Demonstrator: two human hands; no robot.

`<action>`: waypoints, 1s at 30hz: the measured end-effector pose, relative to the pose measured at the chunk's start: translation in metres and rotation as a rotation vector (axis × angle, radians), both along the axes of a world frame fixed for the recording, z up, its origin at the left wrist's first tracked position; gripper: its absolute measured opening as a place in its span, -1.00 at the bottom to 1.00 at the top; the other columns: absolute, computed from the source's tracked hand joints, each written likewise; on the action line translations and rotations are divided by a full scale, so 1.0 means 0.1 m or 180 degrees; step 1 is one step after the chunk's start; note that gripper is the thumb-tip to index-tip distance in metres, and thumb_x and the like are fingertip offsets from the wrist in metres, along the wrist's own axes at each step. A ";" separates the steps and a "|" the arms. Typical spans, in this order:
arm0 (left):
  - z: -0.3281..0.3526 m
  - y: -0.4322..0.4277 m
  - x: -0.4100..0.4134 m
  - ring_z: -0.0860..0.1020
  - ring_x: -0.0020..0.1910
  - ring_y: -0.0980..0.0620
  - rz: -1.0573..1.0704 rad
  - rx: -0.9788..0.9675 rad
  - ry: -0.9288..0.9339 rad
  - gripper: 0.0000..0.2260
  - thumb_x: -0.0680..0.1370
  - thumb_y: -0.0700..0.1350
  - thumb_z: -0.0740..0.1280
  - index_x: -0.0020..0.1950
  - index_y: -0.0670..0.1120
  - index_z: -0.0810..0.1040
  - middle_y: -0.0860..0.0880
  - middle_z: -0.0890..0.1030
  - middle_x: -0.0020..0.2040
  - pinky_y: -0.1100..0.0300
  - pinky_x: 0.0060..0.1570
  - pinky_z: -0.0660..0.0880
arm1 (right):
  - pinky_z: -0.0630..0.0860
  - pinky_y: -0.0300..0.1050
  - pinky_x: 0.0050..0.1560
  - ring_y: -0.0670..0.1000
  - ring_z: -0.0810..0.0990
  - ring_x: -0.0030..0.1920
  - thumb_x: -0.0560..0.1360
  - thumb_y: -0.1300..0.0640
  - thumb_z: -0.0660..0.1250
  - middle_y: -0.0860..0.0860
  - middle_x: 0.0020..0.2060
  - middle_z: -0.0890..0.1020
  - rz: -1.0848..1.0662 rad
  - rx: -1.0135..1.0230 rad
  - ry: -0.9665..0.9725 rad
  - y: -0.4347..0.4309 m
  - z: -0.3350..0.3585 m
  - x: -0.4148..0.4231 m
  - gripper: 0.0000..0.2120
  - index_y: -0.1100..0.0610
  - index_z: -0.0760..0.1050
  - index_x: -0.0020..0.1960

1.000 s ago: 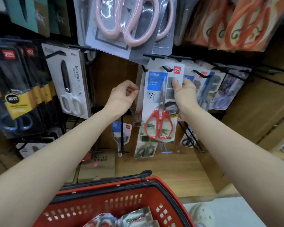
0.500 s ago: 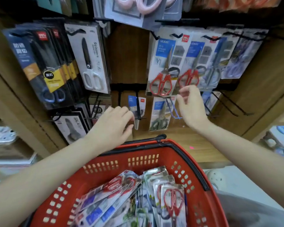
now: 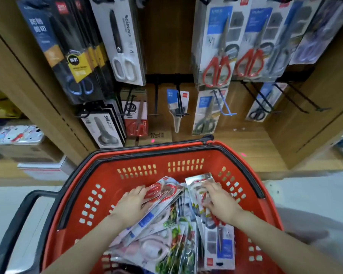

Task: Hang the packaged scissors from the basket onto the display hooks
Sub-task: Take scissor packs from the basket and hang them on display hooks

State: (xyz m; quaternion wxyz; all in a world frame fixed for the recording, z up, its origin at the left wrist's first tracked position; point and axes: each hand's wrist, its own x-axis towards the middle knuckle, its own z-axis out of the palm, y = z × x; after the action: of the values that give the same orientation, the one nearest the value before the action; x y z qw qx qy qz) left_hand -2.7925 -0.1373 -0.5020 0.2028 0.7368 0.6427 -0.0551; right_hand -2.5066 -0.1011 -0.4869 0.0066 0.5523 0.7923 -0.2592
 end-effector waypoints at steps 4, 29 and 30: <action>-0.24 -0.01 -0.07 0.09 0.53 -0.02 0.0520 -0.0518 -0.0383 -0.45 0.63 0.11 0.11 0.56 -0.03 0.04 -0.05 0.09 0.56 0.07 0.49 0.07 | 0.12 -0.10 0.46 -0.01 0.15 0.48 0.56 0.07 0.27 -0.06 0.47 0.21 -0.0047 0.0117 -0.0157 -0.05 -0.06 0.00 -0.48 0.04 0.19 0.47; 0.29 -0.60 0.46 0.44 0.18 0.10 0.1220 -0.0050 -0.2184 -0.72 0.65 -0.02 0.11 0.31 -0.10 0.38 0.02 0.44 0.19 0.33 0.10 0.30 | 0.40 -0.23 -0.07 -0.13 0.53 -0.17 0.48 0.13 0.38 -0.18 -0.28 0.56 -0.0937 0.1284 0.1123 0.04 1.60 -0.04 -0.96 0.00 0.58 -0.12; 0.38 -0.61 0.54 0.46 0.12 0.13 0.1501 -0.0087 -0.2529 -0.71 0.65 -0.01 0.10 0.31 -0.10 0.37 0.02 0.46 0.19 0.38 0.05 0.32 | 0.42 -0.25 -0.04 -0.13 0.54 -0.14 0.50 0.16 0.36 -0.15 -0.24 0.58 -0.1112 0.1401 0.1347 0.04 1.62 -0.04 -0.94 0.05 0.60 -0.07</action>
State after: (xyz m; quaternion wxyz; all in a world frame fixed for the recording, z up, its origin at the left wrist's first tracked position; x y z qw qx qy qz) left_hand -2.7382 -0.1979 -0.4638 0.4500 0.5318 0.6644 0.2707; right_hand -2.5104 -0.0975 -0.3247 -0.3215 0.6017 0.7066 -0.1882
